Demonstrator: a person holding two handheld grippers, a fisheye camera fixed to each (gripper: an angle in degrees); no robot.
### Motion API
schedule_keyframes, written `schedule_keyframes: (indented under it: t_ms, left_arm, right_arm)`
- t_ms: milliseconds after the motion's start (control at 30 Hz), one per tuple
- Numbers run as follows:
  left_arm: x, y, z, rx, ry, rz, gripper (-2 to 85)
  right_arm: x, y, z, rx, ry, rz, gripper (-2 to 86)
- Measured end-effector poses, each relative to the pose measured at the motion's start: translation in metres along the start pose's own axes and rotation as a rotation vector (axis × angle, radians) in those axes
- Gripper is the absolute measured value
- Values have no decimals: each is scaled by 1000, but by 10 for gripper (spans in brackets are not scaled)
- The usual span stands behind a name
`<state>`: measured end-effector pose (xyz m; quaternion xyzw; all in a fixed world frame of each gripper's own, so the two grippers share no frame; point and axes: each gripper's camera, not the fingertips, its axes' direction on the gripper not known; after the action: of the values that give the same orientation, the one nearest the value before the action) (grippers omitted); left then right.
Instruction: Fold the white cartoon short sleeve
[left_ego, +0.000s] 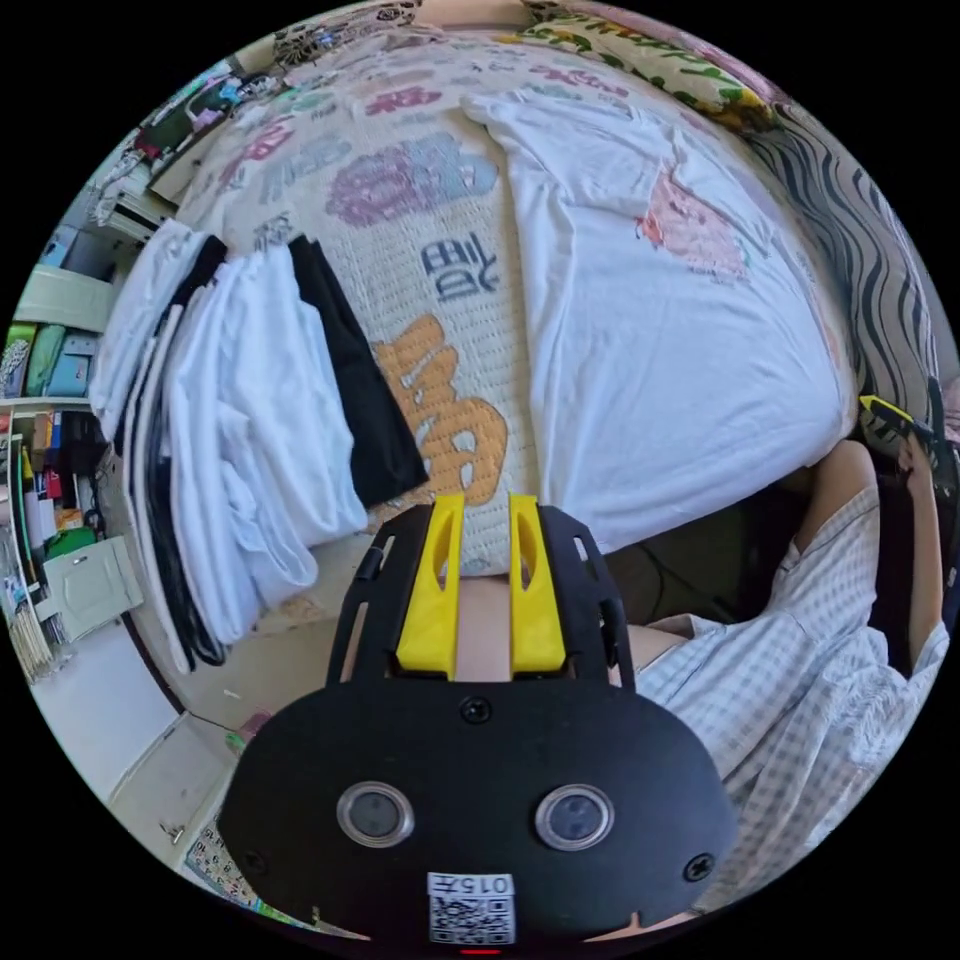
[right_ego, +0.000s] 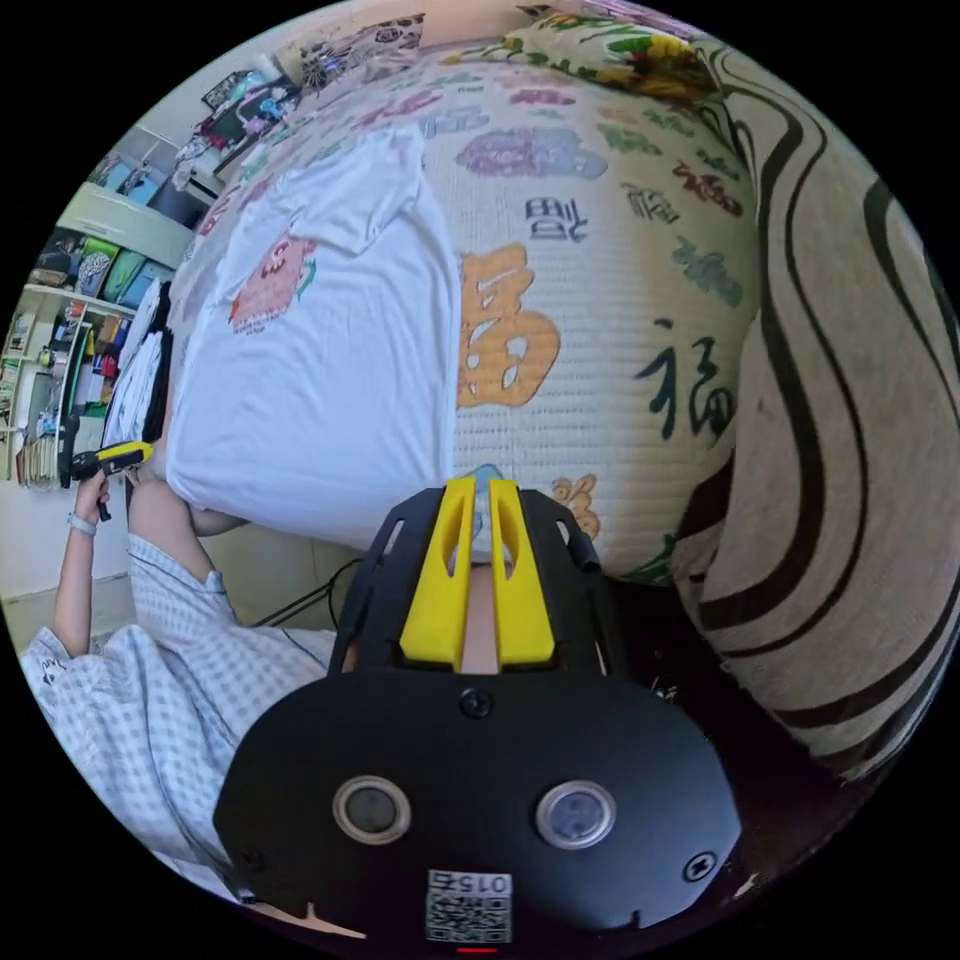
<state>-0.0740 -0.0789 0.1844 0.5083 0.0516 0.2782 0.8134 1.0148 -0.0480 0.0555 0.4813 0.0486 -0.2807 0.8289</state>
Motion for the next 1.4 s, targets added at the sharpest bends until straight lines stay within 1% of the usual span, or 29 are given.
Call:
schedule_keyframes:
  t_ms: [100,167,267,367,433,567,700,800,833,867,967,1100,1167,1233,1333,1400]
  left_arm:
    - [-3,-31,-31,131,51,4,75]
    - [-2,-71,-45,222,90,11,75]
    - [-1,-131,-50,282,93,14,76]
    - [-1,-186,-46,297,96,4,74]
    - [-5,-210,-40,313,117,-6,72]
    - [-25,-265,-31,358,129,-36,66]
    - [-34,-311,-24,381,130,-4,48]
    - [-30,-349,-3,313,130,65,25]
    - [-30,-360,7,275,97,69,19]
    - [-31,-368,16,255,79,75,15]
    - [-41,-373,23,262,92,71,9]
    - [-52,-357,18,301,121,65,13]
    - [-63,-316,-4,402,122,71,28]
    - [-71,-272,-17,456,117,66,50]
    - [-77,-197,-15,469,210,47,104]
    - [-71,-162,0,453,243,30,109]
  right_arm:
    - [-20,-36,-17,91,-55,-52,44]
    - [-53,-78,-19,151,-133,-121,53]
    - [-108,-138,-7,203,-195,-212,57]
    - [-166,-204,17,249,-214,-292,60]
    - [-197,-248,38,246,-221,-326,65]
    - [-246,-333,98,158,-244,-317,71]
    - [-278,-371,151,120,-121,-328,69]
    - [-295,-384,193,76,-20,-383,50]
    - [-298,-386,208,67,22,-399,36]
    - [-299,-385,218,90,14,-432,22]
    - [-298,-393,241,89,-8,-438,-3]
    - [-307,-410,268,65,-17,-447,-5]
    - [-312,-421,277,63,-16,-428,5]
    - [-315,-430,275,117,0,-409,18]
    - [-334,-453,269,219,-86,-438,53]
    - [-356,-475,274,241,-154,-464,64]
